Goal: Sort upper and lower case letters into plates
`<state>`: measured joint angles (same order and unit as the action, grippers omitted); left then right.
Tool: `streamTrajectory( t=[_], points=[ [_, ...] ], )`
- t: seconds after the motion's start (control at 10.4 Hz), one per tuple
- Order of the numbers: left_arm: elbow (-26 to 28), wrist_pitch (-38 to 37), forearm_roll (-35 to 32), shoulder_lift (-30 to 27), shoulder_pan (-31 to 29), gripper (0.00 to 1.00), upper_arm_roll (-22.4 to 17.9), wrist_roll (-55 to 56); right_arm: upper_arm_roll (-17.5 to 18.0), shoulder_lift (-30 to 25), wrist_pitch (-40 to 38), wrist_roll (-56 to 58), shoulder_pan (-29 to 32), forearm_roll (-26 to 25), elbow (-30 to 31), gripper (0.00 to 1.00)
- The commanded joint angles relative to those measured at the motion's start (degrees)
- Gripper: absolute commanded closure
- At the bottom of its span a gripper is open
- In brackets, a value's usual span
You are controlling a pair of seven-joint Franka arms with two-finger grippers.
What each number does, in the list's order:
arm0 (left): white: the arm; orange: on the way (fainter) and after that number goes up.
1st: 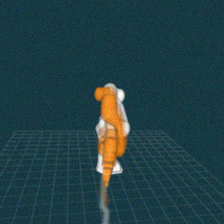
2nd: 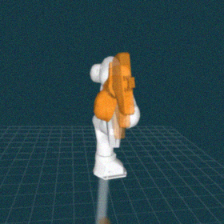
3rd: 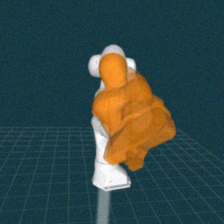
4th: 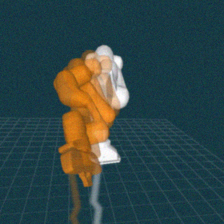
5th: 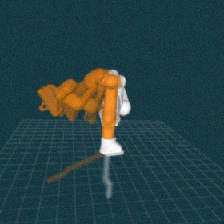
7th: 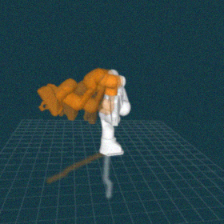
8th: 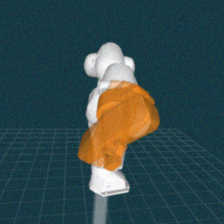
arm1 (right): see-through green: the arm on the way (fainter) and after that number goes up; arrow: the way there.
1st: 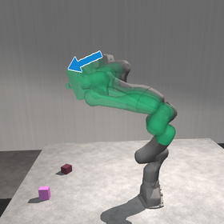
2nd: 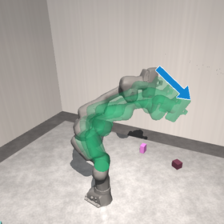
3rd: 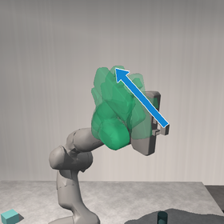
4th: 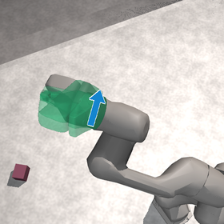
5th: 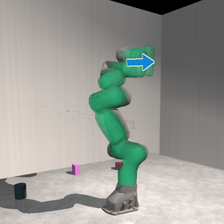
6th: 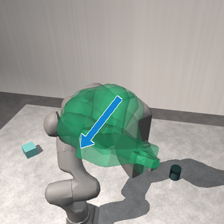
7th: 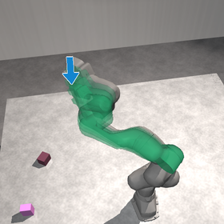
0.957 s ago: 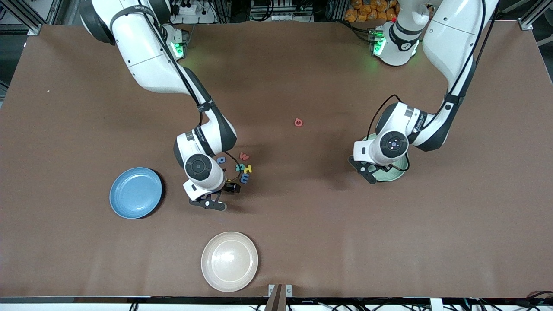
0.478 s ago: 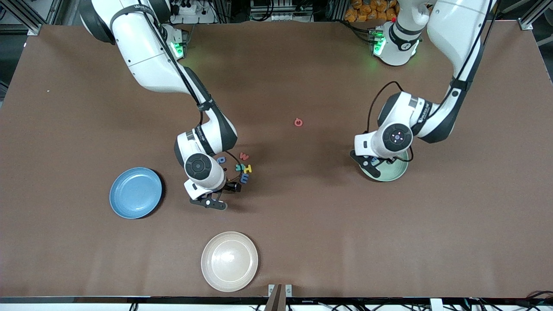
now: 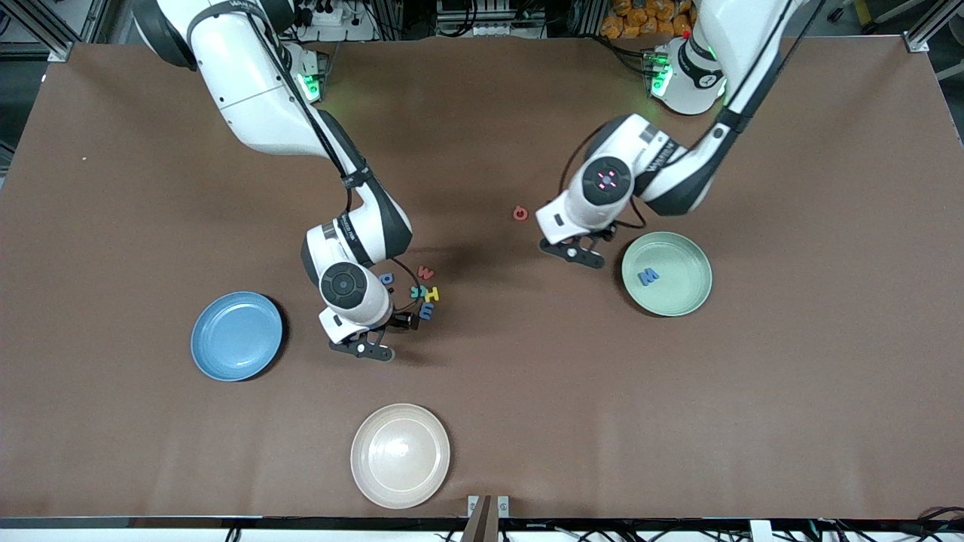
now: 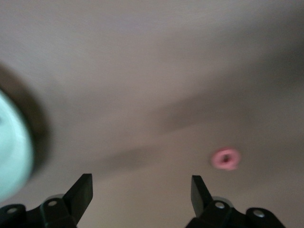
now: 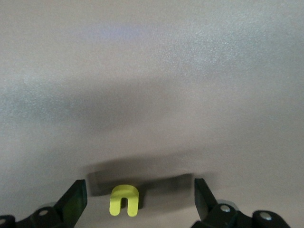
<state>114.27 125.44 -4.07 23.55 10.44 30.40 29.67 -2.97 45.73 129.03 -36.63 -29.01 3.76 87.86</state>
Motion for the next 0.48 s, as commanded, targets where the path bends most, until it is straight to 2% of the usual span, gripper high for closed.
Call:
streamTrajectory(
  t=[0.0, 0.1, 0.19, 0.29, 0.38],
  points=[
    [0.77, 6.71, 1.26, 2.1, 4.39, 0.06, 1.94, 23.15, 0.25, -2.14, 0.08, -0.46, 0.01, 0.81, 2.49, 0.0],
    [2.43, 11.44, 1.26, 2.63, 5.89, 0.05, 1.94, 28.98, 0.34, -2.05, 0.17, -0.63, -0.08, 0.81, 2.49, 0.58],
    [5.41, 16.88, 0.83, 2.72, 7.21, 0.04, 1.94, 33.91, 0.34, -1.96, 0.26, -0.72, -0.17, 0.9, 2.49, 0.99],
    [8.66, 22.07, 0.21, 2.81, 9.06, 0.04, 1.68, 36.57, 0.34, -1.96, 0.35, -0.72, -0.25, 0.9, 2.49, 1.0],
    [10.78, 23.95, -1.62, 2.81, 8.99, 0.05, 1.59, 37.03, 0.34, -1.96, 0.35, -0.72, -0.34, 0.99, 2.49, 1.0]
  ],
)
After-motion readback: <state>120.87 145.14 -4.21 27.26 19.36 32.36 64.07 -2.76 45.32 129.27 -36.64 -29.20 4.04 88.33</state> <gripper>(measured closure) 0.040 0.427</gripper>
